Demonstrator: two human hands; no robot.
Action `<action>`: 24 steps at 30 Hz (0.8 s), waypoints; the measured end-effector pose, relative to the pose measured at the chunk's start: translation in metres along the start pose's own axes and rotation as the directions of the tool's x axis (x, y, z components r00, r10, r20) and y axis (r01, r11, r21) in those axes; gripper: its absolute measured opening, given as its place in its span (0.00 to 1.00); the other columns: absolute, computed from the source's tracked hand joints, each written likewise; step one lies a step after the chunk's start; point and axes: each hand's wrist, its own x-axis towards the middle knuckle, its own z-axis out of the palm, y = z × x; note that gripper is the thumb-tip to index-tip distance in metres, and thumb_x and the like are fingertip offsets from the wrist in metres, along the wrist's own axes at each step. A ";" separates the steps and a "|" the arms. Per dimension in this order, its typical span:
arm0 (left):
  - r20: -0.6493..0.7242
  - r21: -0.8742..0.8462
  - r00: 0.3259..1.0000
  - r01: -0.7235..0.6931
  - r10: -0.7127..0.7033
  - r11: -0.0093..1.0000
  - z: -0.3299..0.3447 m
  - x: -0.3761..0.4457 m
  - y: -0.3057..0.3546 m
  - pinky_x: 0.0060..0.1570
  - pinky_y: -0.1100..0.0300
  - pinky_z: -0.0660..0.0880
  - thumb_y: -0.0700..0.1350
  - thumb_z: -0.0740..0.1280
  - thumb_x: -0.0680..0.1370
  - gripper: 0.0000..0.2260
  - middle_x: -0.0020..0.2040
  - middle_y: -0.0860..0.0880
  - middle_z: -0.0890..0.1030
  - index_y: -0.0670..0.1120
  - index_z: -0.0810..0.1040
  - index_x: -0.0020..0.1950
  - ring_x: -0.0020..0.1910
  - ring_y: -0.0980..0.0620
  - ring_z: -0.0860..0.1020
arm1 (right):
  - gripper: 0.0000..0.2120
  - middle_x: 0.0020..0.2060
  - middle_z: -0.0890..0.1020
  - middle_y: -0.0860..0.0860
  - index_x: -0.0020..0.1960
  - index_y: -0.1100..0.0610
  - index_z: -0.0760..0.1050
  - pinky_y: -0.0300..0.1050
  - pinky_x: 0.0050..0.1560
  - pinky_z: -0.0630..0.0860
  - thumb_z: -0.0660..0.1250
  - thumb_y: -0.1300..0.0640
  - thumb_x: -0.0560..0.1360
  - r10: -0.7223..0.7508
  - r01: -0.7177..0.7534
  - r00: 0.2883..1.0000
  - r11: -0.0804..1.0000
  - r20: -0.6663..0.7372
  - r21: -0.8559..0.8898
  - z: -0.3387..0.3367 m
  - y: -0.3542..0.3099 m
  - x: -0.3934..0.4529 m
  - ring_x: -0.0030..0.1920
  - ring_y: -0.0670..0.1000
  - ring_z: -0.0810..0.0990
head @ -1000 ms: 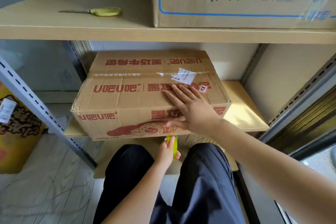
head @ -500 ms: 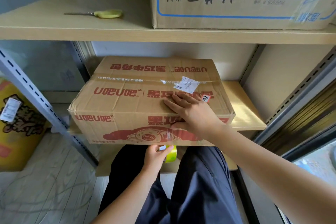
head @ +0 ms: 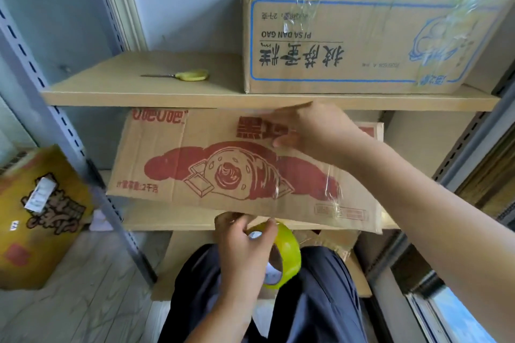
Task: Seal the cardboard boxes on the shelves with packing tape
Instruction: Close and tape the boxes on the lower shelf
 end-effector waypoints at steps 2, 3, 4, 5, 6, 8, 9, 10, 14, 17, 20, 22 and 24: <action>0.020 0.023 0.999 0.037 -0.037 0.999 0.007 0.011 0.002 0.35 0.57 0.67 0.53 0.69 0.60 0.09 0.24 0.55 0.67 0.52 0.72 0.24 0.30 0.55 0.67 | 0.24 0.74 0.69 0.48 0.74 0.42 0.67 0.53 0.59 0.79 0.62 0.41 0.79 -0.031 0.028 0.999 0.997 -0.038 -0.067 0.017 -0.009 -0.013 0.70 0.53 0.72; 0.021 0.049 0.999 0.045 -0.046 0.998 0.010 0.014 0.000 0.33 0.57 0.63 0.52 0.69 0.59 0.11 0.23 0.52 0.62 0.51 0.68 0.23 0.29 0.50 0.61 | 0.24 0.75 0.68 0.49 0.73 0.44 0.69 0.54 0.62 0.77 0.61 0.41 0.79 -0.072 0.067 0.992 0.996 -0.102 -0.052 0.028 -0.014 -0.022 0.73 0.53 0.68; 0.002 0.074 0.999 0.044 -0.044 0.996 0.012 0.017 -0.004 0.33 0.55 0.62 0.53 0.68 0.59 0.13 0.25 0.50 0.59 0.50 0.66 0.22 0.31 0.48 0.58 | 0.27 0.75 0.68 0.51 0.73 0.48 0.70 0.57 0.66 0.74 0.60 0.38 0.78 -0.111 0.107 0.980 0.994 -0.163 -0.034 0.040 -0.016 -0.028 0.75 0.55 0.65; -0.015 0.098 0.999 0.048 -0.047 0.994 0.013 0.020 -0.010 0.32 0.53 0.62 0.54 0.68 0.59 0.14 0.26 0.50 0.58 0.50 0.66 0.23 0.33 0.45 0.57 | 0.32 0.75 0.66 0.54 0.74 0.52 0.69 0.60 0.70 0.69 0.57 0.34 0.77 -0.133 0.128 0.974 0.991 -0.182 -0.040 0.053 -0.017 -0.033 0.77 0.58 0.61; -0.020 0.126 0.998 0.060 -0.058 0.990 0.016 0.023 -0.018 0.32 0.51 0.65 0.55 0.69 0.60 0.14 0.28 0.49 0.61 0.50 0.66 0.24 0.32 0.42 0.61 | 0.39 0.77 0.62 0.56 0.76 0.54 0.65 0.63 0.74 0.62 0.53 0.30 0.76 -0.134 0.126 0.981 0.990 -0.139 -0.067 0.065 -0.017 -0.036 0.78 0.60 0.56; -0.016 0.166 0.999 0.050 -0.048 0.985 0.022 0.027 -0.028 0.42 0.46 0.76 0.57 0.70 0.62 0.11 0.37 0.44 0.71 0.52 0.73 0.31 0.40 0.39 0.73 | 0.46 0.79 0.53 0.59 0.80 0.56 0.55 0.67 0.75 0.52 0.48 0.25 0.74 -0.130 0.123 0.991 0.984 -0.045 -0.132 0.085 -0.018 -0.040 0.79 0.62 0.47; -0.006 0.154 1.000 0.025 -0.024 0.988 0.026 0.029 -0.029 0.48 0.44 0.78 0.56 0.71 0.63 0.08 0.44 0.46 0.74 0.55 0.76 0.36 0.46 0.43 0.76 | 0.48 0.79 0.50 0.60 0.80 0.55 0.52 0.67 0.76 0.49 0.47 0.23 0.73 -0.137 0.131 0.990 0.978 -0.023 -0.163 0.090 -0.018 -0.042 0.79 0.62 0.45; -0.001 0.132 1.000 -0.010 0.010 0.991 0.029 0.031 -0.026 0.54 0.46 0.77 0.52 0.74 0.65 0.09 0.50 0.49 0.73 0.57 0.78 0.42 0.52 0.47 0.77 | 0.48 0.79 0.48 0.60 0.81 0.54 0.50 0.67 0.76 0.47 0.47 0.23 0.72 -0.145 0.142 0.989 0.972 -0.004 -0.187 0.093 -0.016 -0.042 0.79 0.62 0.44; -0.090 0.125 0.949 -0.289 0.301 0.949 0.038 0.048 -0.008 0.62 0.67 0.68 0.41 0.79 0.68 0.18 0.57 0.60 0.65 0.47 0.78 0.55 0.60 0.61 0.70 | 0.46 0.80 0.48 0.58 0.81 0.51 0.49 0.65 0.76 0.49 0.50 0.24 0.73 -0.142 0.145 0.989 0.977 0.027 -0.155 0.093 0.001 -0.032 0.79 0.60 0.44; -0.170 0.078 0.962 -0.203 0.213 0.976 0.041 0.067 0.001 0.59 0.58 0.73 0.47 0.78 0.69 0.23 0.56 0.53 0.66 0.46 0.70 0.58 0.58 0.50 0.73 | 0.45 0.80 0.43 0.55 0.81 0.49 0.44 0.61 0.78 0.44 0.43 0.23 0.73 -0.130 0.138 0.990 0.980 0.061 -0.144 0.092 0.015 -0.020 0.79 0.57 0.40; -0.152 0.037 0.988 0.019 -0.013 0.999 0.045 0.076 0.004 0.55 0.51 0.76 0.54 0.76 0.71 0.21 0.55 0.50 0.71 0.48 0.68 0.54 0.54 0.47 0.76 | 0.38 0.80 0.43 0.50 0.81 0.47 0.41 0.55 0.79 0.43 0.40 0.29 0.77 -0.141 0.142 0.990 0.982 0.021 -0.124 0.091 0.027 -0.010 0.80 0.55 0.45; -0.025 -0.027 0.998 0.051 -0.051 0.998 0.049 0.070 0.005 0.52 0.54 0.77 0.54 0.70 0.77 0.11 0.50 0.51 0.78 0.49 0.73 0.51 0.50 0.53 0.79 | 0.36 0.80 0.44 0.47 0.81 0.47 0.40 0.53 0.79 0.44 0.43 0.31 0.79 -0.129 0.126 0.992 0.983 -0.011 -0.130 0.094 0.031 -0.006 0.80 0.54 0.49; 0.153 -0.091 0.988 0.018 -0.004 0.996 0.051 0.061 0.004 0.48 0.64 0.75 0.49 0.66 0.80 0.04 0.47 0.53 0.82 0.50 0.78 0.52 0.47 0.61 0.80 | 0.38 0.80 0.44 0.47 0.81 0.48 0.40 0.54 0.79 0.44 0.45 0.30 0.79 -0.125 0.118 0.991 0.983 -0.039 -0.138 0.101 0.033 -0.004 0.80 0.53 0.48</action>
